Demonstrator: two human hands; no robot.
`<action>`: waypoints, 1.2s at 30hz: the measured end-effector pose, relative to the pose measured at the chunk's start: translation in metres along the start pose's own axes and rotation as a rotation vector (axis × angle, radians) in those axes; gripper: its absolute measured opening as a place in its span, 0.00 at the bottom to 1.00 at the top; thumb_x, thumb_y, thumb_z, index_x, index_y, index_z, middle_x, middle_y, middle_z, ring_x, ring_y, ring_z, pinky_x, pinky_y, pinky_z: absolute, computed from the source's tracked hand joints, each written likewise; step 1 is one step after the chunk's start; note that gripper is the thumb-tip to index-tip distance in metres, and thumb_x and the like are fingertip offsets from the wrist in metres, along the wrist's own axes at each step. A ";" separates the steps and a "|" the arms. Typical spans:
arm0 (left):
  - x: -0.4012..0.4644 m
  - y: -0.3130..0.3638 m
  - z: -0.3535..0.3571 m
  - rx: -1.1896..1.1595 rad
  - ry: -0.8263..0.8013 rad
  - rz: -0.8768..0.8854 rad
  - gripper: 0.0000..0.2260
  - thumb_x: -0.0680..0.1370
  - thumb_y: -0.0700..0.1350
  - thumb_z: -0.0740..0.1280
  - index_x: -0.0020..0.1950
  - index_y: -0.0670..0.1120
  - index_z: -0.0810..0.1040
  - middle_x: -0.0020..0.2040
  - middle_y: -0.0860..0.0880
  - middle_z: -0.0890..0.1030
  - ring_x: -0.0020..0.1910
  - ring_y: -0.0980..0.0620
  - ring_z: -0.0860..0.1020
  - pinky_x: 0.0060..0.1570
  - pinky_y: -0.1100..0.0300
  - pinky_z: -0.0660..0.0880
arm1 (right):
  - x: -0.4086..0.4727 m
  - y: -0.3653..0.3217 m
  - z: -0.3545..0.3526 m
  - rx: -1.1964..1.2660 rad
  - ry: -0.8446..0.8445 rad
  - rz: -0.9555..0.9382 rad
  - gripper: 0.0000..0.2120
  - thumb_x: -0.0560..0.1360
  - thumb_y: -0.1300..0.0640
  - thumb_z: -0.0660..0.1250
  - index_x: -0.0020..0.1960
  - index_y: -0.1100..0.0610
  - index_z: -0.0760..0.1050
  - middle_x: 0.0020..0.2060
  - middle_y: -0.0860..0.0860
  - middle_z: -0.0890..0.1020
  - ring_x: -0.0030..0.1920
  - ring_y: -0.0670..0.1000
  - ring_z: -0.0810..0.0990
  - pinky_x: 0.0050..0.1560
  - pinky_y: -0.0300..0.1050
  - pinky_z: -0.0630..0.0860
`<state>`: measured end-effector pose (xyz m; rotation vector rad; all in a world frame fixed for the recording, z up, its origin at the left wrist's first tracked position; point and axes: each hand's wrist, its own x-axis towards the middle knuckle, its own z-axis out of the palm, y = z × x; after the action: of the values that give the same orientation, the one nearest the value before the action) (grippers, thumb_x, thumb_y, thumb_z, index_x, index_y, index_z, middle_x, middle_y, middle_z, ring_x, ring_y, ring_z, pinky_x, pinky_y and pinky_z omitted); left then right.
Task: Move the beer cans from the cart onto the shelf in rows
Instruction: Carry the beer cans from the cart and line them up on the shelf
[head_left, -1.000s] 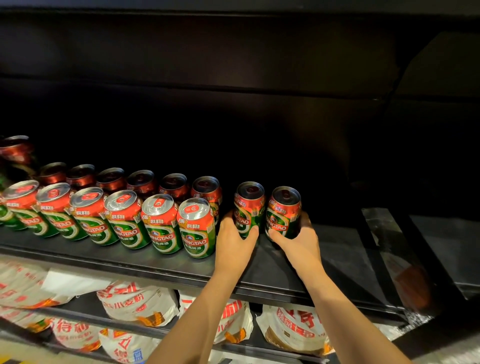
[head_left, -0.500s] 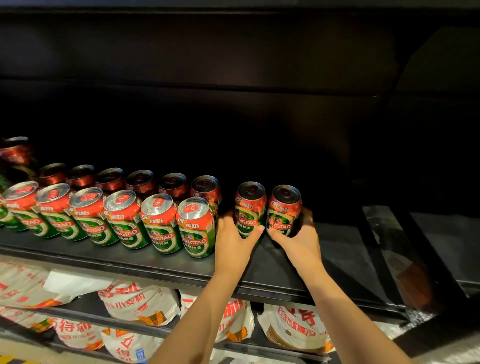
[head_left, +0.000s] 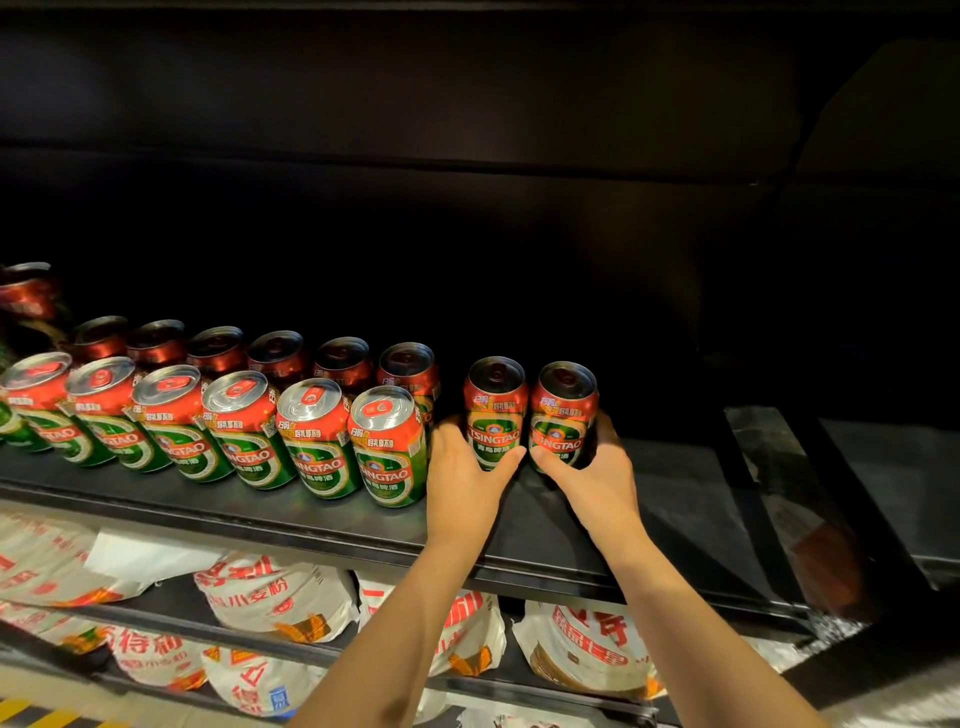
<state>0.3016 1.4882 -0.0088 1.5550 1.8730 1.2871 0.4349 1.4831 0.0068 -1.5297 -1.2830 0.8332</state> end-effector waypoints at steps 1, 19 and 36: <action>-0.001 0.000 0.000 0.009 0.007 0.004 0.23 0.70 0.54 0.73 0.53 0.43 0.67 0.49 0.48 0.71 0.49 0.51 0.73 0.47 0.59 0.73 | 0.000 0.000 0.000 -0.007 -0.003 -0.005 0.31 0.69 0.54 0.75 0.68 0.52 0.67 0.59 0.50 0.79 0.56 0.49 0.78 0.49 0.37 0.73; -0.022 0.007 0.017 0.148 0.176 -0.089 0.23 0.75 0.55 0.66 0.63 0.41 0.69 0.57 0.45 0.73 0.56 0.47 0.73 0.53 0.53 0.75 | 0.006 0.006 0.001 -0.038 -0.051 -0.024 0.31 0.69 0.54 0.76 0.67 0.52 0.68 0.56 0.49 0.79 0.55 0.48 0.78 0.50 0.39 0.74; -0.024 0.009 0.014 0.056 0.226 -0.135 0.23 0.76 0.50 0.67 0.66 0.40 0.70 0.61 0.44 0.75 0.62 0.46 0.73 0.60 0.51 0.73 | 0.006 0.010 0.002 -0.095 -0.089 -0.025 0.27 0.70 0.53 0.75 0.66 0.55 0.71 0.54 0.47 0.78 0.55 0.45 0.76 0.53 0.40 0.71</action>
<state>0.3248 1.4719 -0.0141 1.3294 2.1285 1.4090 0.4378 1.4895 -0.0029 -1.5626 -1.4220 0.8419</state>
